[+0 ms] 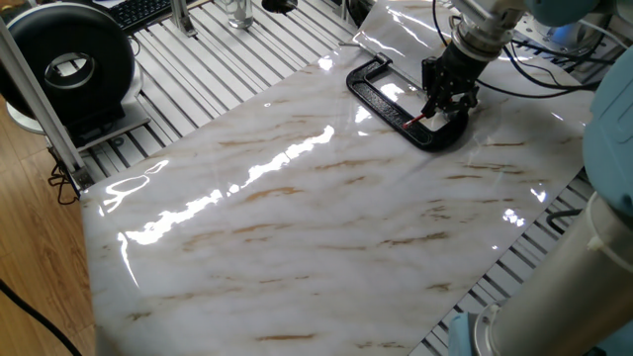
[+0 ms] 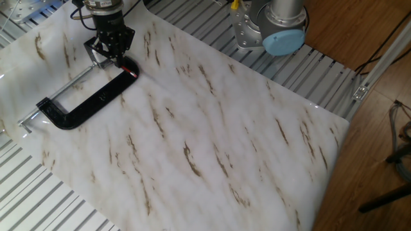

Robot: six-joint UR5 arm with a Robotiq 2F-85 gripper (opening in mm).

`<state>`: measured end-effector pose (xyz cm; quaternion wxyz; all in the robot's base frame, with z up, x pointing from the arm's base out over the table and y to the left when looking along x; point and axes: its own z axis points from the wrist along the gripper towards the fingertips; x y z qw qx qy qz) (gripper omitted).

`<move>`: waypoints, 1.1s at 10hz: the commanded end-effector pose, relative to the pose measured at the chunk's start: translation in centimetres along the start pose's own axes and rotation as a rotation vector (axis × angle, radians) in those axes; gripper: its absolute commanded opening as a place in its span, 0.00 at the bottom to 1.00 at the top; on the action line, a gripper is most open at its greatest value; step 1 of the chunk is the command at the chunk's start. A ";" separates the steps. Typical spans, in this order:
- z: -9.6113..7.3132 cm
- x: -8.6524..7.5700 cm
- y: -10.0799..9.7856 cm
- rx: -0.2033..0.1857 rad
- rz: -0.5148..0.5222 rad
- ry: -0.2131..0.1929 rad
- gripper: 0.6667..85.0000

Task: Insert the pencil into the pencil sharpener

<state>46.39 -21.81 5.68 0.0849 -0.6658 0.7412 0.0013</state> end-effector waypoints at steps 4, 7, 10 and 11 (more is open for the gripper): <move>0.0 0.6 -0.4 0.013 0.005 0.013 0.00; 0.0 1.4 -1.3 0.044 0.012 0.043 0.00; 0.0 0.4 -1.6 0.050 0.012 0.042 0.16; -0.1 0.4 -1.6 0.046 0.003 0.052 0.23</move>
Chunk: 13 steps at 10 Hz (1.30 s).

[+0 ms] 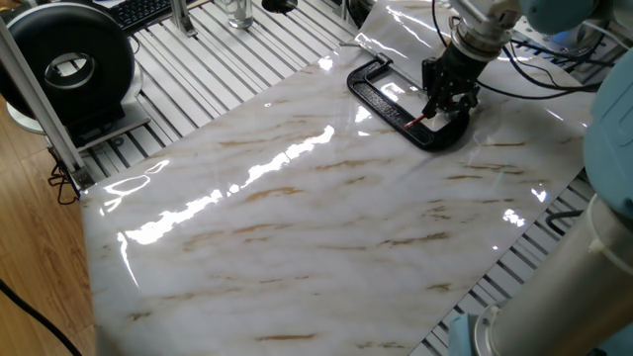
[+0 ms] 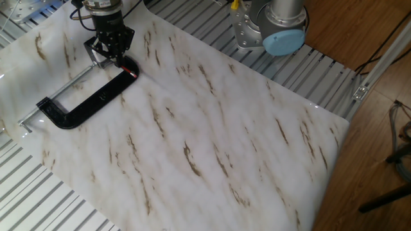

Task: Insert the pencil into the pencil sharpener

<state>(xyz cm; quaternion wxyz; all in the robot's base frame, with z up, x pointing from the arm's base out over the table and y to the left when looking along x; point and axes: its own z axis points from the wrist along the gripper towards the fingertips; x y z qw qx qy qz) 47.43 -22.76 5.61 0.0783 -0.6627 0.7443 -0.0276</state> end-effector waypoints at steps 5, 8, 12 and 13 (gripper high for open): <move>-0.4 1.7 0.2 -0.012 -0.042 0.015 0.47; -1.1 3.4 0.1 -0.012 -0.037 0.065 0.54; -2.7 4.8 0.7 -0.028 0.058 0.133 0.49; -3.3 4.7 0.7 -0.035 0.081 0.145 0.48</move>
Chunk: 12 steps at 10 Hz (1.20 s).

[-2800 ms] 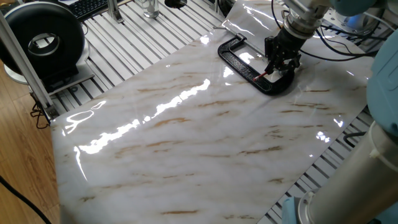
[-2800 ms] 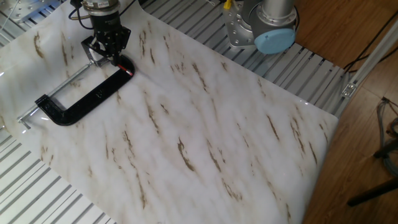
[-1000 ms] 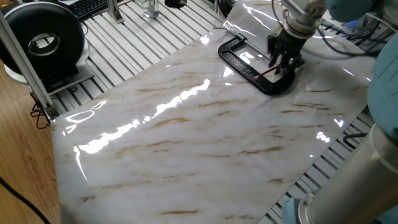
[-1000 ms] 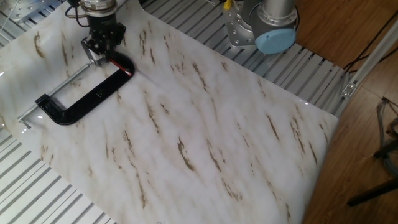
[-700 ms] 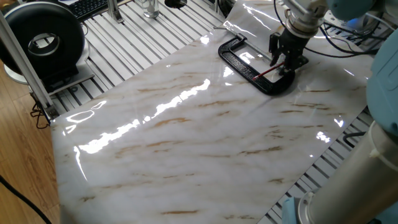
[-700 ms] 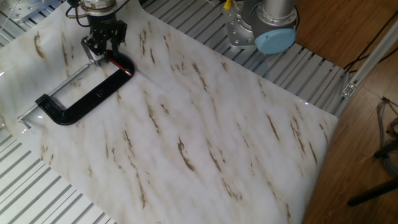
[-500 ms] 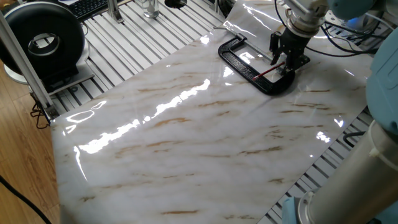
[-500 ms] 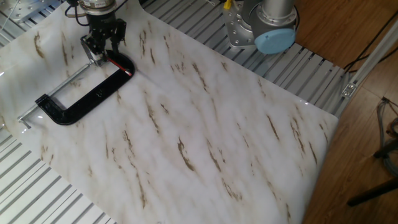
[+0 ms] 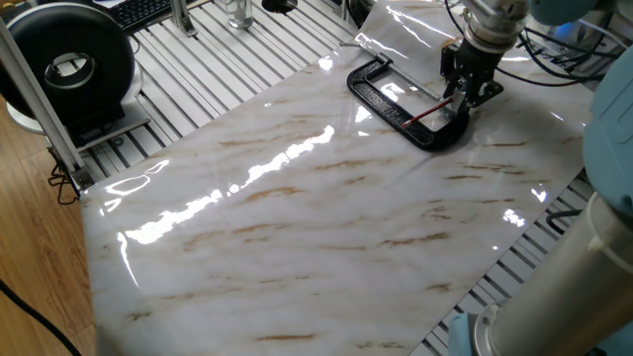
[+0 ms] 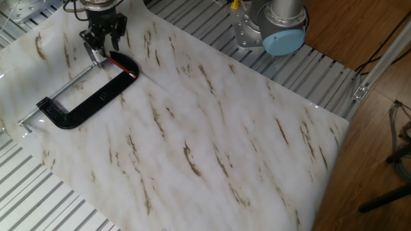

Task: Insert the pencil into the pencil sharpener

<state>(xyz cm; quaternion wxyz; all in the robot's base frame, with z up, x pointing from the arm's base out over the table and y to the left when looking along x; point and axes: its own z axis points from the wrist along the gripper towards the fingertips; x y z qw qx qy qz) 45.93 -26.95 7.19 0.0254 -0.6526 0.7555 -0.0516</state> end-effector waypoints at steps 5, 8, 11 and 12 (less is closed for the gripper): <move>-7.2 -4.3 1.2 -0.067 0.473 0.117 0.09; -8.5 -10.8 2.5 -0.159 0.932 0.083 0.00; -6.1 -13.1 -2.2 -0.120 1.206 0.045 0.00; -6.0 -13.0 -2.8 -0.097 1.222 0.034 0.00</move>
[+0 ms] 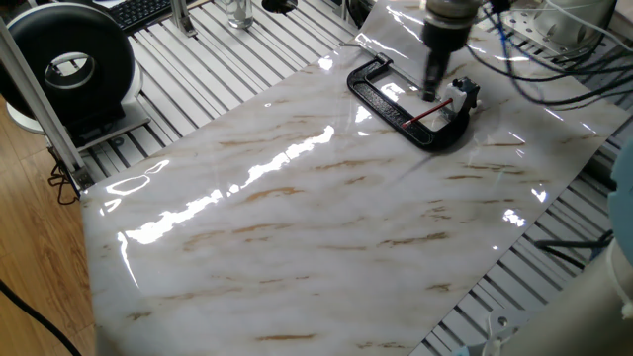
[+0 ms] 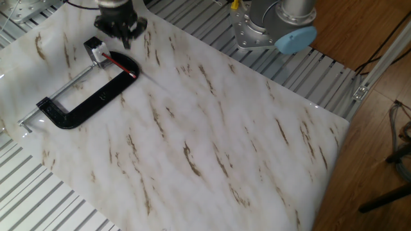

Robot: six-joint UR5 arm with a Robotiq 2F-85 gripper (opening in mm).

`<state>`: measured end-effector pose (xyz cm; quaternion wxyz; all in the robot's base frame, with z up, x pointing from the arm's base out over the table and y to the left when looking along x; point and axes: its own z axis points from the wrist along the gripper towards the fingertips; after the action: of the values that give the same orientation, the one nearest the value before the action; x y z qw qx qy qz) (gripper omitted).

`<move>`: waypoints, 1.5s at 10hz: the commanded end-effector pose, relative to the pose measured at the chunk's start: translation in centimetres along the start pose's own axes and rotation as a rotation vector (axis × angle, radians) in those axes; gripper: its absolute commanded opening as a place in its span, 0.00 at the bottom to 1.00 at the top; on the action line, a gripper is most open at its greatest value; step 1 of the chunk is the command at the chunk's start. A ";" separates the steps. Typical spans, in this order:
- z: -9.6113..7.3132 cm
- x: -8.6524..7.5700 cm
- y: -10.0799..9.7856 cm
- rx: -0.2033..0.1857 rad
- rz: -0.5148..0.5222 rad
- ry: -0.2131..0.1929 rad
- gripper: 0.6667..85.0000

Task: Insert the pencil into the pencil sharpener

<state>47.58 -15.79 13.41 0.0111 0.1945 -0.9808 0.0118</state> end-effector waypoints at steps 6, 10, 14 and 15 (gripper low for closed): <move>0.1 -4.1 0.9 -0.025 0.048 -0.090 0.00; -3.8 0.4 5.2 -0.051 0.177 -0.040 0.00; -5.2 -3.0 12.6 -0.045 0.335 -0.019 0.00; -5.9 -3.9 14.0 -0.045 0.355 -0.013 0.00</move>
<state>46.00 -6.38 17.41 0.0037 0.0612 -0.9981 -0.0062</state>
